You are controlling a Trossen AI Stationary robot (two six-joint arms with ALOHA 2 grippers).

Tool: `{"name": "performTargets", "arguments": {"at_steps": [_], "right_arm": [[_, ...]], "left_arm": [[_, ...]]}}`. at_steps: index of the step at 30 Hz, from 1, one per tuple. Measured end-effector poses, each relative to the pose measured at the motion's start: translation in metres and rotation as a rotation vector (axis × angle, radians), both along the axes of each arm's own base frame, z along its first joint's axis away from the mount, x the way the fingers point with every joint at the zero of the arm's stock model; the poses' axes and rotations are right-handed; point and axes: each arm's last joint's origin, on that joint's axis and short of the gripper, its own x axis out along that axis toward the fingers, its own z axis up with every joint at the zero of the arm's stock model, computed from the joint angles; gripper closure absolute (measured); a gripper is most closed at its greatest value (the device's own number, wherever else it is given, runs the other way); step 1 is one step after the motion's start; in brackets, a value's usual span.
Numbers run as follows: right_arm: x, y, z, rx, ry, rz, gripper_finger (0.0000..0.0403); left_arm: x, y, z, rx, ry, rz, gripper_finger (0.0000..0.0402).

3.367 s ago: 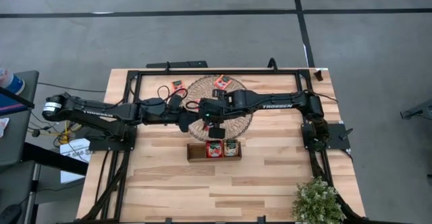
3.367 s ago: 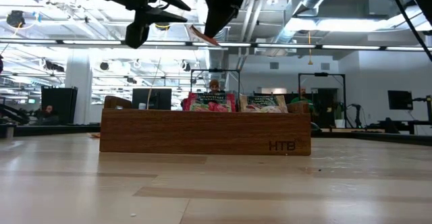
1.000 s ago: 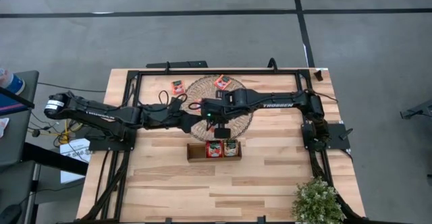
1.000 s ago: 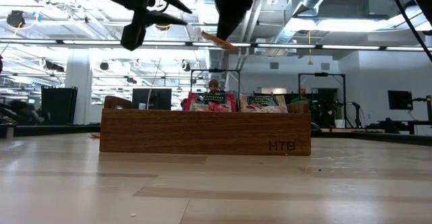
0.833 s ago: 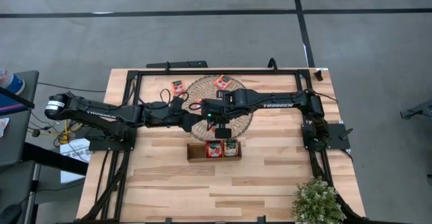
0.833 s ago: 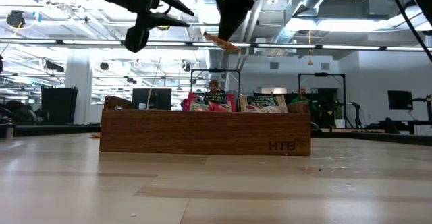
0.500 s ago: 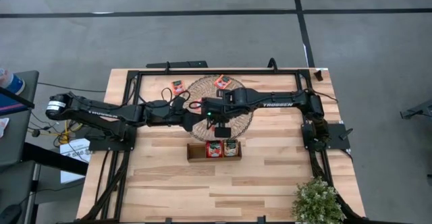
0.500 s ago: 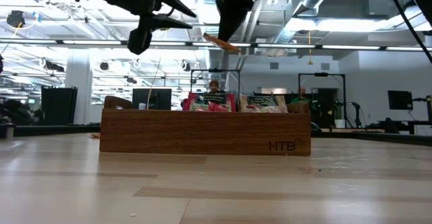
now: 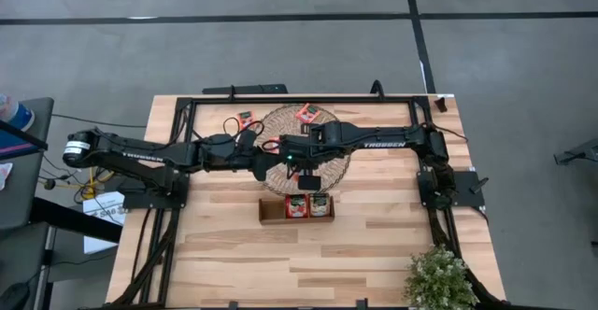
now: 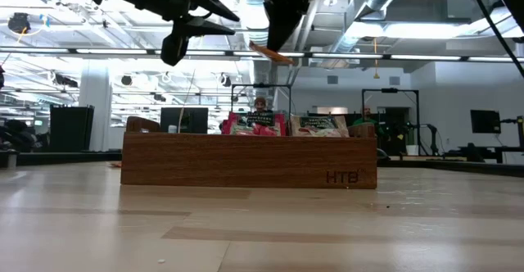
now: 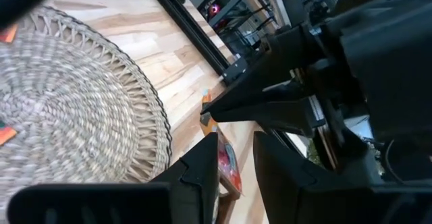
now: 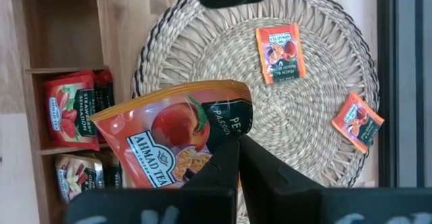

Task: Pick & Place Tea
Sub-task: Put the orange tea bag into the left section of the wooden organizer

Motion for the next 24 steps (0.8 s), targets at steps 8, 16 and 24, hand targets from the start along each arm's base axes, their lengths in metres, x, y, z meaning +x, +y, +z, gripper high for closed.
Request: {"name": "performTargets", "arguments": {"at_steps": [8,16,24], "right_arm": [[-0.001,0.000,-0.001,-0.008,0.013,0.004,0.0403],[0.005,0.008,0.000,-0.003,-0.042,0.050,0.0403],[0.006,0.010,0.005,0.034,-0.079,0.103,0.0403]], "left_arm": [[-0.002,-0.001,-0.009,-0.028,-0.003,-0.007,0.0315],[-0.009,-0.005,-0.032,-0.128,0.107,-0.086,0.0315],[-0.006,-0.005,-0.023,-0.123,0.007,-0.092,0.0315]]}}
